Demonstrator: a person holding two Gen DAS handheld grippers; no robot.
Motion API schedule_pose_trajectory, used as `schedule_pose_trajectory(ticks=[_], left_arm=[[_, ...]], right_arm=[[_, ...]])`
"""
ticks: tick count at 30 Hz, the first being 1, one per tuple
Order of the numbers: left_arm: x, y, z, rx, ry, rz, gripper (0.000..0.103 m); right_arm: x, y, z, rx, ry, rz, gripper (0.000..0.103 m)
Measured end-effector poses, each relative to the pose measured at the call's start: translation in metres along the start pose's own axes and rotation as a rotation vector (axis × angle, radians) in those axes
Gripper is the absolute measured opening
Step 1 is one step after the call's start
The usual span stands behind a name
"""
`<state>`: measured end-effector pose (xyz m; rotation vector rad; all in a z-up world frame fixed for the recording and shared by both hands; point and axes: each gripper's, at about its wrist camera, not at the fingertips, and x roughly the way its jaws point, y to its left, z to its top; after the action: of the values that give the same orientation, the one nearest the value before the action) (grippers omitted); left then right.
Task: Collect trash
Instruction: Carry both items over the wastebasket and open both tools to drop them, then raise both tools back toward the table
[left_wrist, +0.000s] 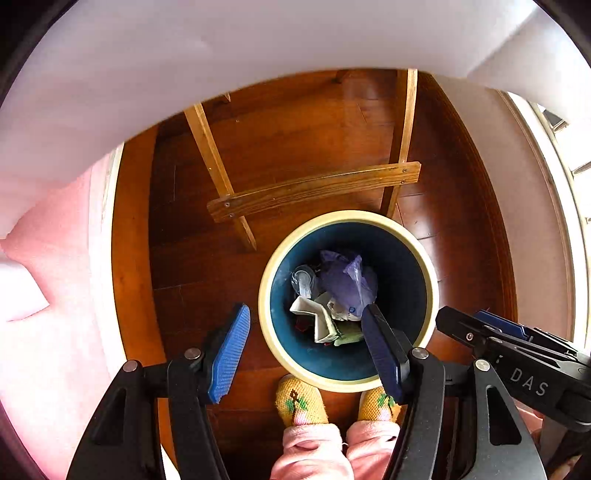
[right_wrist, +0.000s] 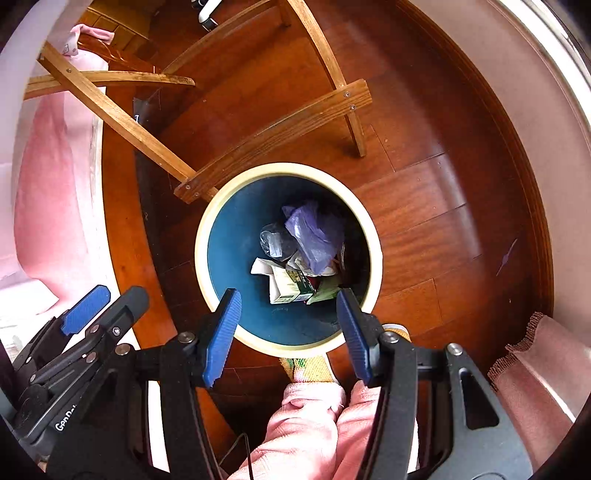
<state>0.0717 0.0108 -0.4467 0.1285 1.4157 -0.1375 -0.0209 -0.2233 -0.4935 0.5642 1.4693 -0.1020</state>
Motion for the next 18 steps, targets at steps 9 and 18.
schedule_pose_trajectory(ticks=[9, 18], left_arm=[[-0.071, 0.014, 0.005, -0.031, -0.052, -0.028, 0.064], [-0.166, 0.027, 0.018, -0.016, -0.112, -0.058, 0.068]], right_arm=[[-0.047, 0.044, 0.011, -0.041, -0.036, 0.006, 0.051], [-0.123, 0.076, 0.001, -0.062, -0.053, -0.008, 0.051]])
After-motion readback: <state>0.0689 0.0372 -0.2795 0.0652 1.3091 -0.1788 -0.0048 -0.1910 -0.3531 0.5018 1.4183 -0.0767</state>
